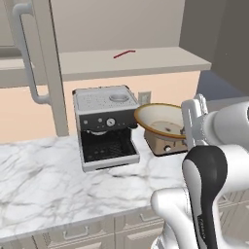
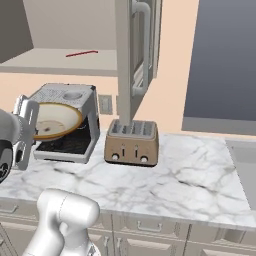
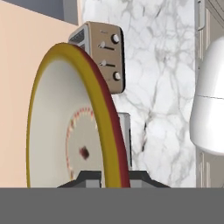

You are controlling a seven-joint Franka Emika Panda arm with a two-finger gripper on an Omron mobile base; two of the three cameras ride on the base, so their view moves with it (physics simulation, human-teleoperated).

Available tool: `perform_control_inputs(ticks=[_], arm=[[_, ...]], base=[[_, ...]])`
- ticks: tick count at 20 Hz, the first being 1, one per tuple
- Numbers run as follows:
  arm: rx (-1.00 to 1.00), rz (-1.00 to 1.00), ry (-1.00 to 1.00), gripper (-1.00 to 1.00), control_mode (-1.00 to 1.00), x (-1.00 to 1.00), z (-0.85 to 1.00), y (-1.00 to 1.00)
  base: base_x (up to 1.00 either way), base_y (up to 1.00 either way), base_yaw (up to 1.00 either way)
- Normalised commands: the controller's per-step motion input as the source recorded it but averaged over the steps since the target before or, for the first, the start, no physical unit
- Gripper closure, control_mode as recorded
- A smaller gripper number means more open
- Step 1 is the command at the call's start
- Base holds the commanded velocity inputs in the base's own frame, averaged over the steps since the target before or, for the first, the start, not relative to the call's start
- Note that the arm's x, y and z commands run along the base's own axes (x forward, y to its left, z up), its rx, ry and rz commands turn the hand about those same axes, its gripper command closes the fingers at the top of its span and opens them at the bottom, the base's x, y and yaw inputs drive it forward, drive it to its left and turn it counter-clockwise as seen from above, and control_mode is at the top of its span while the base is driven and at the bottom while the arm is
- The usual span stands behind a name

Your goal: Pick the mug and place it in the sink. Pick the bowl and place it in the open cabinet and then close the cabinet.

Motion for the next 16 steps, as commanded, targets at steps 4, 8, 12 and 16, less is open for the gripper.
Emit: perform_control_inputs(ticks=[4,8,12,16], arm=[[0.0,0.0,0.0,1.0,1.0,0.0,0.0,0.0],[0.0,0.0,0.0,1.0,1.0,0.0,0.0,0.0],[0.0,0.0,0.0,1.0,1.0,0.0,0.0,0.0],[0.0,0.0,0.0,1.0,1.0,0.0,0.0,0.0]], base=[[1.0,0.22,0.0],[1.0,0.05,0.0],[1.0,0.27,0.0],[1.0,0.27,0.0]])
